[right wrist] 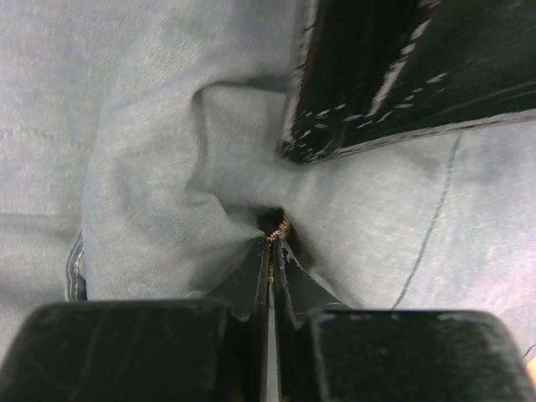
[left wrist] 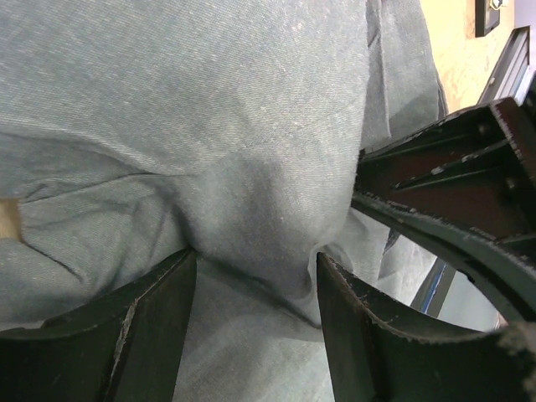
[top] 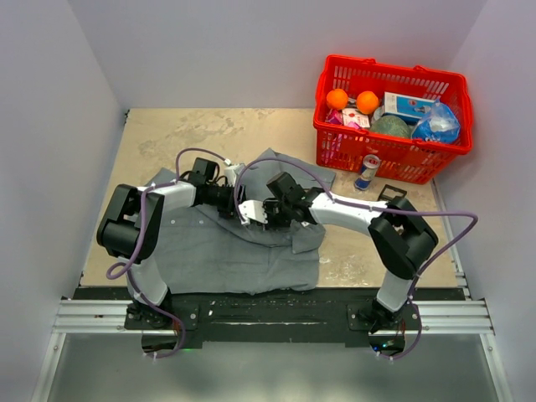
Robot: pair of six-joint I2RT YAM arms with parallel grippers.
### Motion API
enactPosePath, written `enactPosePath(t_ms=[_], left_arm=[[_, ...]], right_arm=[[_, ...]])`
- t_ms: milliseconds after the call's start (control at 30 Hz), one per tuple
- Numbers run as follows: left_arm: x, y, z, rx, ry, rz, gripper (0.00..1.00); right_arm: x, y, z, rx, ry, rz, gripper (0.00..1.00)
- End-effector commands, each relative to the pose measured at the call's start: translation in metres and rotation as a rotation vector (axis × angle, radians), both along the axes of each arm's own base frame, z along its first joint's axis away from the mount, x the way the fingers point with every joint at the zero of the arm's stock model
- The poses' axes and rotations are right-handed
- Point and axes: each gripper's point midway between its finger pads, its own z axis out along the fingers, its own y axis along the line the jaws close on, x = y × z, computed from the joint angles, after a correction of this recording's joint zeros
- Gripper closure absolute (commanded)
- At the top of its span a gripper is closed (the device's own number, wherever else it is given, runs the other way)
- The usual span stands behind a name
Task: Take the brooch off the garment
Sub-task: Remove the brooch from the clothes.
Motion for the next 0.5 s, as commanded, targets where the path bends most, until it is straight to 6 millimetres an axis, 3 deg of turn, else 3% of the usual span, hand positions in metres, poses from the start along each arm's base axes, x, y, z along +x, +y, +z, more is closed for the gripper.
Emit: enactPosePath(t_ms=[0,100,133,200,233,300,433,467], left_arm=[[0.007,-0.002,0.012,-0.042,-0.025,-0.001,0.36],[0.008,-0.009,0.038,-0.106,-0.061,-0.006,0.36],[0.012,-0.016,0.069,-0.18,-0.156,-0.029,0.36],[0.018,-0.021,0.099,-0.247,-0.233,-0.004,0.33],[0.025,-0.023,0.123,-0.283,-0.321,-0.001,0.32],[0.032,-0.026,0.15,-0.323,-0.382,0.004,0.3],[0.039,-0.035,0.169,-0.401,-0.41,-0.03,0.27],[0.041,-0.036,0.168,-0.413,-0.398,-0.03,0.22]], right_arm=[[0.006,0.004,0.014,0.014,0.005,-0.052,1.0],[0.007,0.007,0.044,0.095,-0.006,-0.098,1.0],[0.002,0.006,0.068,0.164,-0.018,-0.122,1.0],[-0.01,0.013,0.096,0.278,-0.018,-0.096,1.0],[-0.02,0.008,0.115,0.344,-0.017,-0.115,1.0],[-0.028,0.011,0.135,0.446,0.013,-0.155,1.0],[-0.034,0.008,0.166,0.574,0.025,-0.227,1.0],[-0.03,0.011,0.174,0.607,0.016,-0.239,1.0]])
